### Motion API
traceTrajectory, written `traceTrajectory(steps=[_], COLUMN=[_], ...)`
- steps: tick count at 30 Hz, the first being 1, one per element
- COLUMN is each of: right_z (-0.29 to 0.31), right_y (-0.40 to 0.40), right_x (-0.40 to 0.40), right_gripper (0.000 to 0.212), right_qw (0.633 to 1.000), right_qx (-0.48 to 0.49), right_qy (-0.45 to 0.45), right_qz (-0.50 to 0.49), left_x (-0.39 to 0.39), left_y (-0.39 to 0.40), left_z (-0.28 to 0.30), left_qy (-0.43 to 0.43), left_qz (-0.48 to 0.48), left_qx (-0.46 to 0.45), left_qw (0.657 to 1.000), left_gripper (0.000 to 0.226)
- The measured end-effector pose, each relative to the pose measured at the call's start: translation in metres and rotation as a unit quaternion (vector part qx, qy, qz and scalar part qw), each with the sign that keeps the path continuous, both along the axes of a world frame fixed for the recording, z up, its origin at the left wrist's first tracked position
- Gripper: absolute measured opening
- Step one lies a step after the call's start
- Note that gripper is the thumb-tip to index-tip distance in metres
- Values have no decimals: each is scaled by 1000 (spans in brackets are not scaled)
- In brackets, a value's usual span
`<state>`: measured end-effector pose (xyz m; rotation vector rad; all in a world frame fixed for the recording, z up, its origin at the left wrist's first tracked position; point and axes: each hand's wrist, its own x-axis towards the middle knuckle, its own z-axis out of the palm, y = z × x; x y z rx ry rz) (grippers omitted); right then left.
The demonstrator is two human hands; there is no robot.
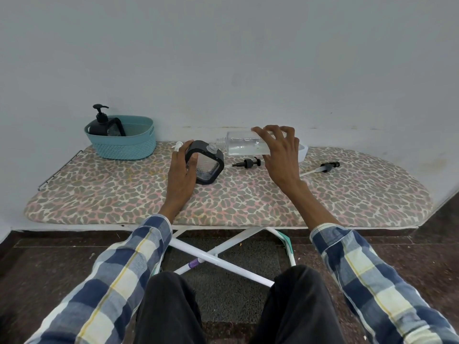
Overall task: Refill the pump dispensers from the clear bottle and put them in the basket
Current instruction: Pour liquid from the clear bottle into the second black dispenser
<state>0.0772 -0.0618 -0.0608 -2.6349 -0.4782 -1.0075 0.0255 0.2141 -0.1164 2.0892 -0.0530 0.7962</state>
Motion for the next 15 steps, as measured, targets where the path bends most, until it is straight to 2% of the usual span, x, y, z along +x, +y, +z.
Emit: traceTrajectory(steps=[15], right_z=[4], right_y=[1], right_x=[-3], right_gripper=[94], right_qw=[1000], right_qx=[-6], right_qy=[3], right_qz=[-1], left_x=[0], left_y=[0], left_z=[-1], left_qy=[11], left_qz=[6], left_qx=[5], left_qw=[1000], left_gripper=[52])
